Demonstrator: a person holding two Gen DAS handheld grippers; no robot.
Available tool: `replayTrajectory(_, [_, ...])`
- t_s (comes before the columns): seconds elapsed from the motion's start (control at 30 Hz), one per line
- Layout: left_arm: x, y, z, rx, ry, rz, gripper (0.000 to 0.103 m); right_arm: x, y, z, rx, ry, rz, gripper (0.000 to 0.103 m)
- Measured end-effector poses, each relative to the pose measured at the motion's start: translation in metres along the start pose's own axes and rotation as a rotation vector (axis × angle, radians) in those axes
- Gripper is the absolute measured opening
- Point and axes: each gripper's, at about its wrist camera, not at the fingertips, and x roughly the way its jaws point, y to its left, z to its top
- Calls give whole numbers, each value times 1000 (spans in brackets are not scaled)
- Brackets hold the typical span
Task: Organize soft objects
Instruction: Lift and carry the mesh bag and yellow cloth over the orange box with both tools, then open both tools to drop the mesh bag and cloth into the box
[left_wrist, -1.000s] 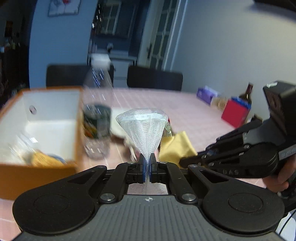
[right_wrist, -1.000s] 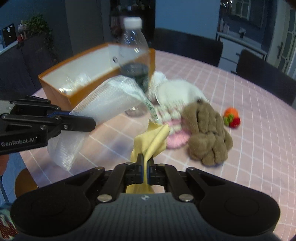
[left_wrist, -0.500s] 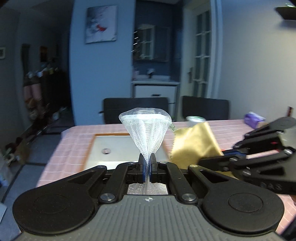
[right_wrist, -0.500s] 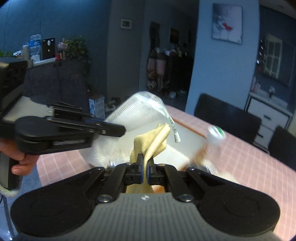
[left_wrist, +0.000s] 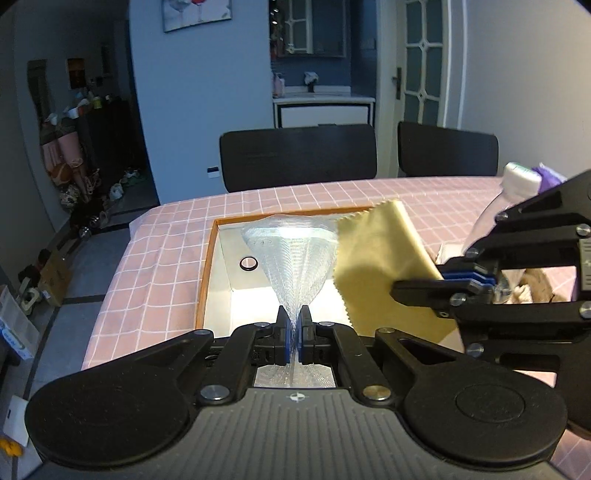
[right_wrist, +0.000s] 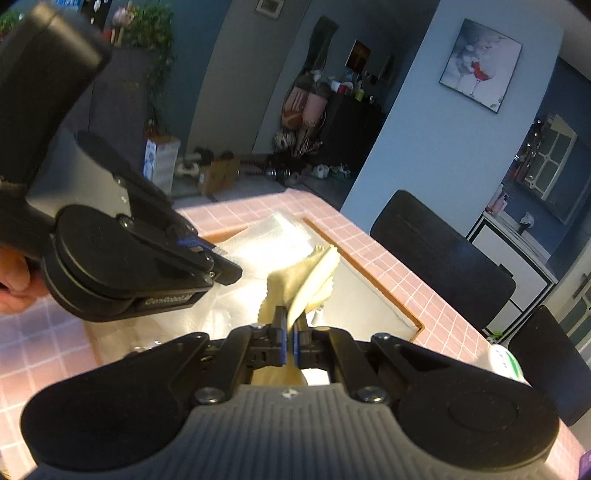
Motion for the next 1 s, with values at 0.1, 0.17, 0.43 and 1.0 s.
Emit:
replayTrajectory(0.1, [7,8,-1,4,14,-11,3,15,-1,-2,-6,23,-8,0])
replayTrajectory(0.17, [11,11,-1,5,17,-20,3,23,-2,-2,0,38,-8,0])
replayTrajectory(0.43, [23,19,-4,5,42,-17,13,41,-4,-7,-9,77,-14,3])
replayTrajectory(1.0, [-2,14,-2,9,-19,3,59,26,1,-4,-37,58,15,48])
